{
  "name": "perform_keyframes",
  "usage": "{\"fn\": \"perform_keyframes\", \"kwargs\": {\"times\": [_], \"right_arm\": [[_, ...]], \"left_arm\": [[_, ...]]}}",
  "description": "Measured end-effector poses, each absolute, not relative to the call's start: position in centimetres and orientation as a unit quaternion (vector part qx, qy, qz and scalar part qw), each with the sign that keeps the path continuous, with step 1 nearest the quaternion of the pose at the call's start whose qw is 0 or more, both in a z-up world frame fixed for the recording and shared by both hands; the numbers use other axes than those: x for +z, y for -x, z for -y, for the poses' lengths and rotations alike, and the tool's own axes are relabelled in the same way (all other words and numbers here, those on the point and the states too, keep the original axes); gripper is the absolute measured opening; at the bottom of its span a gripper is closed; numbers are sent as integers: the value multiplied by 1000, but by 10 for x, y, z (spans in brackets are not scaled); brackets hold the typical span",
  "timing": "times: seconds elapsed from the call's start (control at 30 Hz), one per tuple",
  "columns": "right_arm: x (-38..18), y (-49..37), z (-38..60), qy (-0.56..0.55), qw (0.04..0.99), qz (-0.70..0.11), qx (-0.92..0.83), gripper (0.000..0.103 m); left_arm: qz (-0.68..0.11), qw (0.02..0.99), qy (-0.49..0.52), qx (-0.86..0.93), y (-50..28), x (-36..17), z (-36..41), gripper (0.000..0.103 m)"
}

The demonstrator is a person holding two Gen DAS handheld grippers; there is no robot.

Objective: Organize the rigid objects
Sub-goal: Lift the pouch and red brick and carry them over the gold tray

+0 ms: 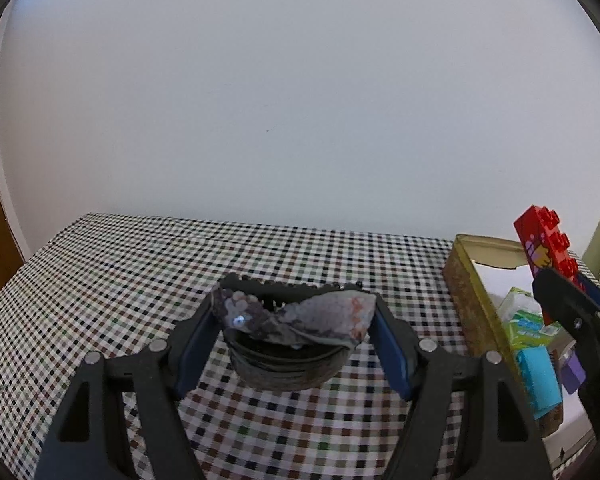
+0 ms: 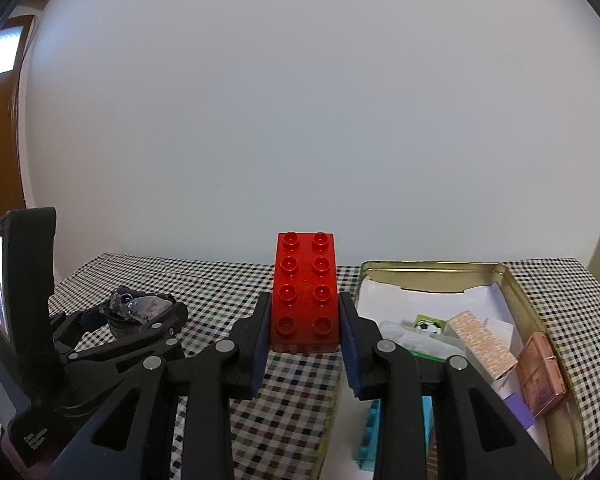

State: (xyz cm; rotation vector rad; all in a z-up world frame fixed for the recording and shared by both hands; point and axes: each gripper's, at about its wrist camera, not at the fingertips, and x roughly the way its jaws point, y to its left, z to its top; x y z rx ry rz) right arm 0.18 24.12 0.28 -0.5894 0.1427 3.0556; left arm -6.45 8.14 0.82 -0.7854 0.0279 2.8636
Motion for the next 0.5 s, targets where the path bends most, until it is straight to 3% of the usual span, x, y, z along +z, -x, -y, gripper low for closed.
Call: {"fn": "perform_keyframes", "kwargs": {"times": [0.5], "right_arm": [[8,-5,-283,175,39,-59,982,34]], "left_arm": [[-19,108,249,962,56,21,-114,72]]}}
